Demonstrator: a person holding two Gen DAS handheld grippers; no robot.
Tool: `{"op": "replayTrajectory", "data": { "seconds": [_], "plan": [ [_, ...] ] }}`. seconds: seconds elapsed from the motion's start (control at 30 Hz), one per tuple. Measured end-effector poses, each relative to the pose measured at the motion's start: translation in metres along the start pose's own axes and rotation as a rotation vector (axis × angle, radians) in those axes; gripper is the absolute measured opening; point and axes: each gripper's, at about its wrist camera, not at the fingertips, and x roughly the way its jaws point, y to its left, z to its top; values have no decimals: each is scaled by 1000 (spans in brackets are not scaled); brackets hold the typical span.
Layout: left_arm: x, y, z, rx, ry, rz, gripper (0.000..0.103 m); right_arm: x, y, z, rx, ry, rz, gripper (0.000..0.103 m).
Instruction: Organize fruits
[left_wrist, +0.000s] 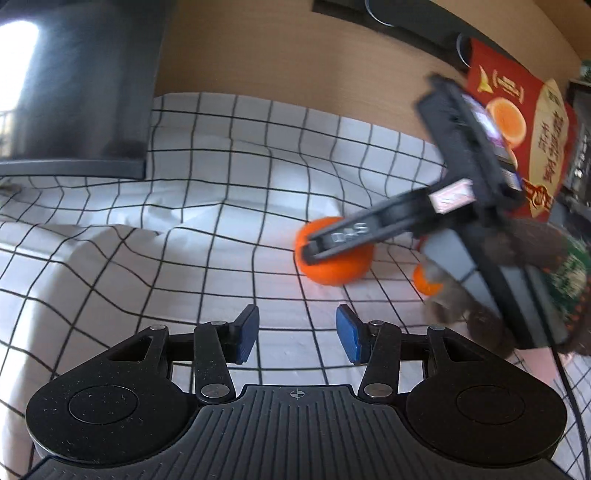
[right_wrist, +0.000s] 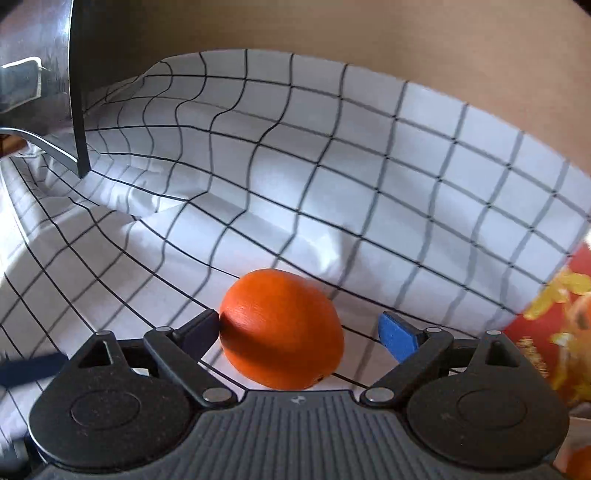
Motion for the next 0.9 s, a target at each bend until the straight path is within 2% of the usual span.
{"op": "replayTrajectory", "data": {
  "seconds": [0.1, 0.17, 0.23, 0.4, 0.63, 0.9],
  "plan": [
    [1, -1, -1, -1, 9, 1, 51, 15, 7, 0, -12, 38, 16, 92],
    [3, 1, -1, -7, 10, 6, 51, 24, 12, -3, -20, 60, -2, 88],
    [3, 2, 0, -14, 10, 12, 51, 27, 11, -6, 4, 58, 9, 74],
    [7, 3, -1, -17, 24, 22, 51, 13, 5, -11, 41, 86, 27, 74],
    [8, 2, -3, -5, 29, 21, 51, -56, -13, -53, 65, 124, 132, 74],
    [18, -4, -9, 33, 13, 36, 51, -144, -33, -125, 65, 91, 195, 74]
  ]
}}
